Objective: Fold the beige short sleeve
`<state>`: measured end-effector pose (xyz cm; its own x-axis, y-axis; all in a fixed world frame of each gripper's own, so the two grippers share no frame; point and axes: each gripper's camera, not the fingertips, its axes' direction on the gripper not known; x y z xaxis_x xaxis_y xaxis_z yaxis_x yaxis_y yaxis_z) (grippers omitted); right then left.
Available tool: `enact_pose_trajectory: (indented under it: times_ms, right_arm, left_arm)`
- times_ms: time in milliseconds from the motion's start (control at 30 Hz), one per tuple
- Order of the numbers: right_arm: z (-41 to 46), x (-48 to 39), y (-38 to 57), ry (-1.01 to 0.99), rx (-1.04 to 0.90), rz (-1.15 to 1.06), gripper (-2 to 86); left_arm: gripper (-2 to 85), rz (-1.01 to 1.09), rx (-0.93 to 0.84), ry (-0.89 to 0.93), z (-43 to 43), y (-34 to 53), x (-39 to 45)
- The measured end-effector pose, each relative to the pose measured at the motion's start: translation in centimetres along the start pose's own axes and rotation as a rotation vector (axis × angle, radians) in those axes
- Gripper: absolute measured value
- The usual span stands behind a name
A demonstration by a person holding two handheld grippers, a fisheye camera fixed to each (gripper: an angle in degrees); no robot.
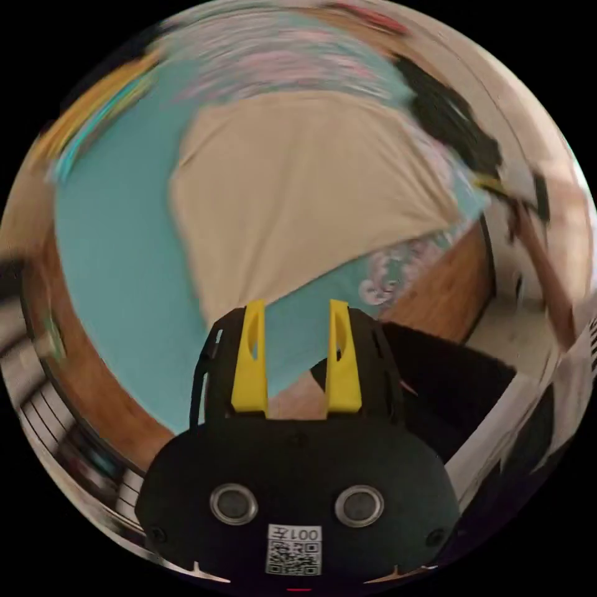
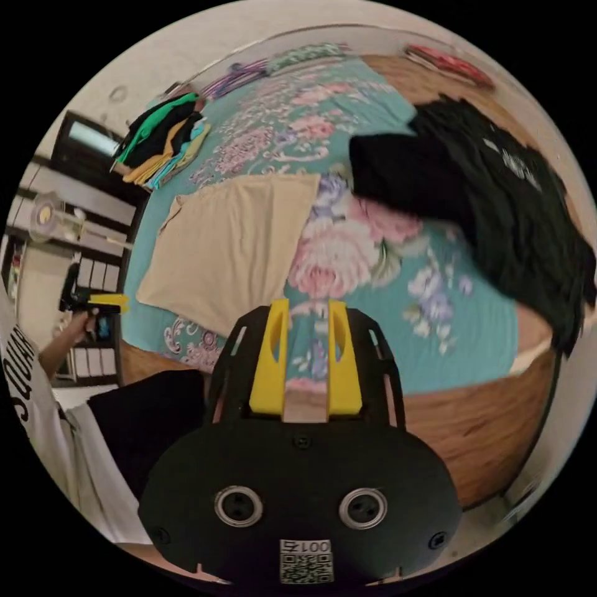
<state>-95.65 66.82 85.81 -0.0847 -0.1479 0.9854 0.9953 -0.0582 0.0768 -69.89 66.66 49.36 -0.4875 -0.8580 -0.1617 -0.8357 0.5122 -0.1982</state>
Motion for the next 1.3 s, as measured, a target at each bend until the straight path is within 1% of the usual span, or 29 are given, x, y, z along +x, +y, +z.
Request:
enact_pose_trajectory:
  times_ms: [67, 100, 133, 167, 267, 300, 367, 433, 500, 533, 600, 667, 700, 767, 800, 867, 967, 1033, 1167, 1300]
  right_arm:
    - [0.9, -0.2, -5.0, 0.004, 0.017, -0.102, 12.4]
    - [1.4, -0.1, -6.2, -0.005, 0.010, -0.114, 12.9]
    - [2.5, 0.3, -8.4, -0.022, -0.016, -0.124, 13.5]
    - [3.6, 0.7, -10.2, -0.030, -0.032, -0.121, 13.9]
    - [5.1, 1.5, -13.3, -0.057, -0.048, -0.115, 13.8]
    - [5.1, 1.7, -13.7, -0.054, -0.045, -0.107, 13.7]
    - [4.3, 2.2, -14.6, -0.050, -0.014, -0.117, 13.2]
    - [3.4, 2.8, -14.7, -0.084, 0.007, -0.109, 13.2]
    - [2.4, 3.5, -14.5, -0.109, 0.018, -0.104, 13.4]
    - [1.6, 4.0, -14.2, -0.113, 0.025, -0.101, 13.7]
    - [0.3, 4.7, -13.5, -0.122, 0.028, -0.091, 14.5]
    - [-1.5, 6.0, -11.9, -0.161, 0.033, -0.038, 16.6]
    - [-2.0, 6.3, -11.5, -0.186, 0.033, -0.014, 17.3]
    - [-3.0, 8.1, -9.1, -0.362, 0.040, 0.169, 18.8]
    - [-3.2, 8.5, -8.4, -0.436, 0.052, 0.212, 18.9]
    - [-2.9, 9.5, -5.4, -0.762, 0.133, 0.392, 18.9]
    - [-0.9, 9.6, -3.6, -1.065, 0.184, 0.569, 18.6]
    - [0.0, 9.5, -4.2, -1.123, 0.177, 0.604, 18.2]
    - [0.6, 10.5, -8.3, -1.264, 0.236, 0.635, 14.9]
    - [0.1, 11.2, -13.3, -1.240, 0.220, 0.602, 9.8]
  left_arm:
    - [13.8, 0.418, 0.037, -0.054, 0.9, -4.2, 11.6]
    - [13.8, 0.516, 0.053, -0.057, 1.3, -4.8, 14.3]
    - [13.9, 0.658, 0.100, -0.083, 2.4, -5.9, 19.1]
    - [14.0, 0.760, 0.156, -0.128, 3.7, -6.8, 23.1]
    - [14.3, 0.858, 0.193, -0.257, 7.7, -9.3, 30.2]
    - [14.1, 0.873, 0.185, -0.278, 8.6, -9.7, 31.2]
    - [13.7, 0.888, 0.154, -0.381, 11.4, -11.1, 34.2]
    - [11.9, 0.898, 0.127, -0.401, 12.2, -11.6, 35.4]
    - [4.6, 0.842, 0.168, -0.355, 11.5, -11.7, 35.5]
    - [0.8, 0.796, 0.222, -0.330, 10.6, -11.7, 35.2]
    - [-0.6, 0.728, 0.218, -0.231, 9.6, -12.1, 34.3]
    - [-1.2, 0.620, 0.229, -0.082, 8.1, -12.5, 32.4]
    - [-1.3, 0.593, 0.234, -0.053, 7.7, -12.6, 31.9]
    - [-1.4, 0.530, 0.258, 0.015, 6.5, -12.5, 30.5]
    - [-1.4, 0.520, 0.265, 0.020, 6.2, -12.5, 30.3]
    - [-1.5, 0.506, 0.288, 0.022, 5.1, -12.1, 29.8]
    - [-1.5, 0.533, 0.305, 0.002, 4.1, -11.4, 29.8]
    - [-1.5, 0.563, 0.309, -0.018, 3.7, -10.8, 29.9]
    - [-1.5, 0.616, 0.324, -0.048, 2.4, -9.3, 29.6]
    - [-1.5, 0.598, 0.352, -0.035, 0.7, -8.4, 27.9]
